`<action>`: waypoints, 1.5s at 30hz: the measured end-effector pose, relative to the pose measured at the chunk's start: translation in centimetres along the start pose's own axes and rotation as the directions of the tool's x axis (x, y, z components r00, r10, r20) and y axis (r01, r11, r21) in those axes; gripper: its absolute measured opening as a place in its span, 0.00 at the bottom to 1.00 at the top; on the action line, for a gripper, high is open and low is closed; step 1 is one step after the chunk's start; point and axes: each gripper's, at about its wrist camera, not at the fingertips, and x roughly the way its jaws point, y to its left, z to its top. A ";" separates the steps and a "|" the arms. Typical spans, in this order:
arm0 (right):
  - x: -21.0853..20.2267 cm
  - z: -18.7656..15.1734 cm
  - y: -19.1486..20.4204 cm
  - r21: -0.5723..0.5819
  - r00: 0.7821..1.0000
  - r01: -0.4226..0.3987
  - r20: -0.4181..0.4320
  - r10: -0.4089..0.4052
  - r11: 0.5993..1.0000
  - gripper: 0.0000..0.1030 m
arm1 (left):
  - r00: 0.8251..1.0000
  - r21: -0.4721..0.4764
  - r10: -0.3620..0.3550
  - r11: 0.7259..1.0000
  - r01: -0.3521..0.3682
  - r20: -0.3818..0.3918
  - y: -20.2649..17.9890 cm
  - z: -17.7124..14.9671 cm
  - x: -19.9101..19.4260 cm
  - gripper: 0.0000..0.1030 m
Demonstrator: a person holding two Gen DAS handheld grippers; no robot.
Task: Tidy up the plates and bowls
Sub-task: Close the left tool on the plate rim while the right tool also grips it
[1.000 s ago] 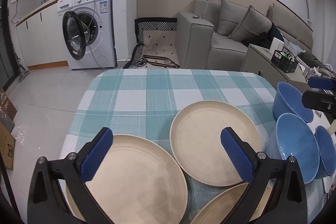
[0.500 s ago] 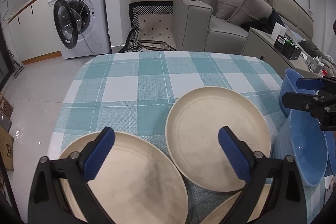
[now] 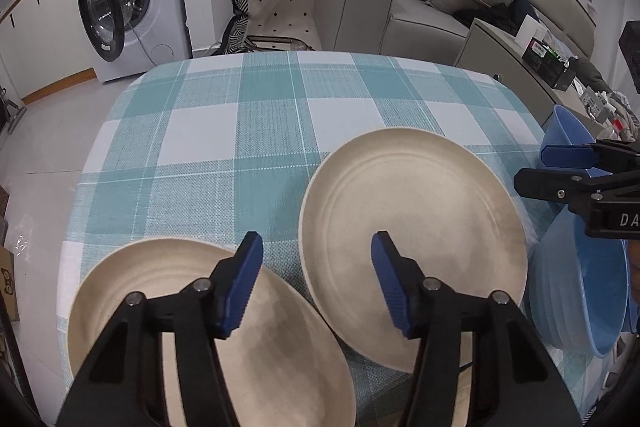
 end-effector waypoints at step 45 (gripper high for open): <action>6.1 0.7 -1.7 0.022 0.988 0.016 -0.157 -0.012 1.000 0.17 | 0.995 0.031 0.005 1.000 -0.002 -0.098 -1.0 1.1 4.1 0.33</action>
